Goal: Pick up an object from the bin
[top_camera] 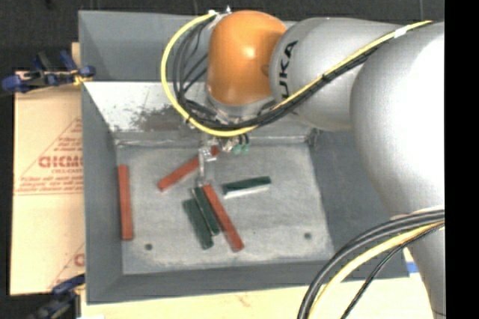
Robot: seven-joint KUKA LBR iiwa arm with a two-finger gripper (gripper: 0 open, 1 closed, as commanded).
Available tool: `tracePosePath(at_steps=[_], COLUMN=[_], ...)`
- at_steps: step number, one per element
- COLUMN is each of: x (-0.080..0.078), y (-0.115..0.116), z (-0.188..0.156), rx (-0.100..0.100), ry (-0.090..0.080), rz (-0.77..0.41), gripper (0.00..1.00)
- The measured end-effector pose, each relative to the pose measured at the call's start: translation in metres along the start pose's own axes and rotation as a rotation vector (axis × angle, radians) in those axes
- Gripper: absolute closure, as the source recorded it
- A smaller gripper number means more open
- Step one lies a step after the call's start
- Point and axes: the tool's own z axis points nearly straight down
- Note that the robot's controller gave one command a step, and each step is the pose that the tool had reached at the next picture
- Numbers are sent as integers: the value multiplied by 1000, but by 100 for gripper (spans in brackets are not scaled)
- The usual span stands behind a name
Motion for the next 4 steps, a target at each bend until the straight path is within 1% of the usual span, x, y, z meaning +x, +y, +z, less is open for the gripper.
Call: tracePosePath(at_steps=[1,2,3,4], x=[0,18,18,19], y=[0,12,12,-27], z=[0,52,52,-104], rx=[0,-2,-2,3], ry=[0,-7,-7,-4], rz=[1,7,8,27], gripper=[0,100,100,100])
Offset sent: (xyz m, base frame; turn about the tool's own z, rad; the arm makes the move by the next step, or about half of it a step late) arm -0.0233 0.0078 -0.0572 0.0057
